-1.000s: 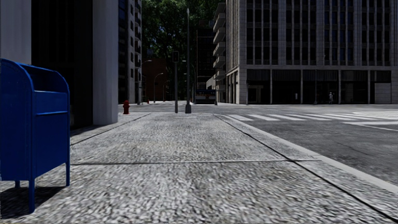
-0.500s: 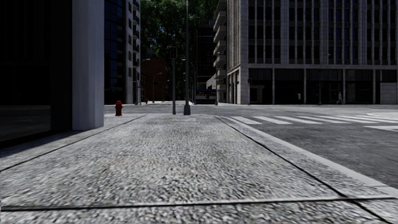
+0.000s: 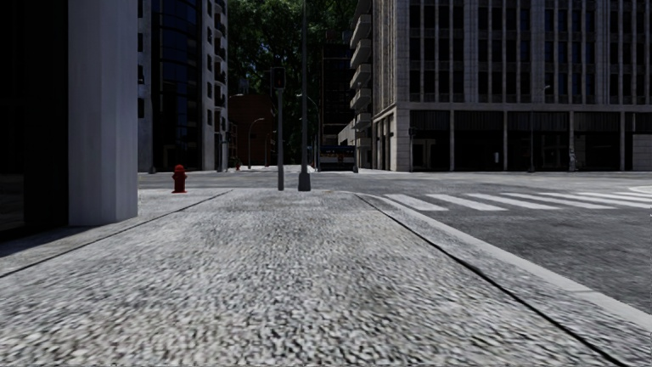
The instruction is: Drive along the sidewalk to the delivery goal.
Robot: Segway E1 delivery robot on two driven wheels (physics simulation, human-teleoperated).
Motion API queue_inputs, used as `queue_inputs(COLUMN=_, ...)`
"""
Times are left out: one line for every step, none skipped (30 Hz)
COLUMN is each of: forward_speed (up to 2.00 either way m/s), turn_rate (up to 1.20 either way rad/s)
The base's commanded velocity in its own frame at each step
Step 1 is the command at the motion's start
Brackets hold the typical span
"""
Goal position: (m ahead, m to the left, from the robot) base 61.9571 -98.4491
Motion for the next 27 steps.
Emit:
queue_inputs(forward_speed=2.0, turn_rate=0.0)
queue_inputs(forward_speed=2.0, turn_rate=0.0)
queue_inputs(forward_speed=2.0, turn_rate=0.0)
queue_inputs(forward_speed=2.0, turn_rate=0.0)
queue_inputs(forward_speed=2.0, turn_rate=0.0)
queue_inputs(forward_speed=2.0, turn_rate=0.0)
queue_inputs(forward_speed=2.0, turn_rate=0.0)
queue_inputs(forward_speed=2.0, turn_rate=0.0)
queue_inputs(forward_speed=2.0, turn_rate=0.0)
queue_inputs(forward_speed=2.0, turn_rate=0.0)
queue_inputs(forward_speed=2.0, turn_rate=0.0)
queue_inputs(forward_speed=2.0, turn_rate=0.0)
queue_inputs(forward_speed=2.0, turn_rate=0.0)
queue_inputs(forward_speed=2.0, turn_rate=0.0)
queue_inputs(forward_speed=2.0, turn_rate=0.0)
queue_inputs(forward_speed=2.0, turn_rate=0.0)
queue_inputs(forward_speed=2.0, turn_rate=0.0)
queue_inputs(forward_speed=2.0, turn_rate=0.0)
queue_inputs(forward_speed=2.0, turn_rate=0.0)
queue_inputs(forward_speed=2.0, turn_rate=0.0)
queue_inputs(forward_speed=2.0, turn_rate=0.0)
queue_inputs(forward_speed=2.0, turn_rate=0.0)
queue_inputs(forward_speed=2.0, turn_rate=0.0)
queue_inputs(forward_speed=2.0, turn_rate=0.0)
queue_inputs(forward_speed=2.0, turn_rate=0.0)
queue_inputs(forward_speed=2.0, turn_rate=0.0)
queue_inputs(forward_speed=2.0, turn_rate=0.0)
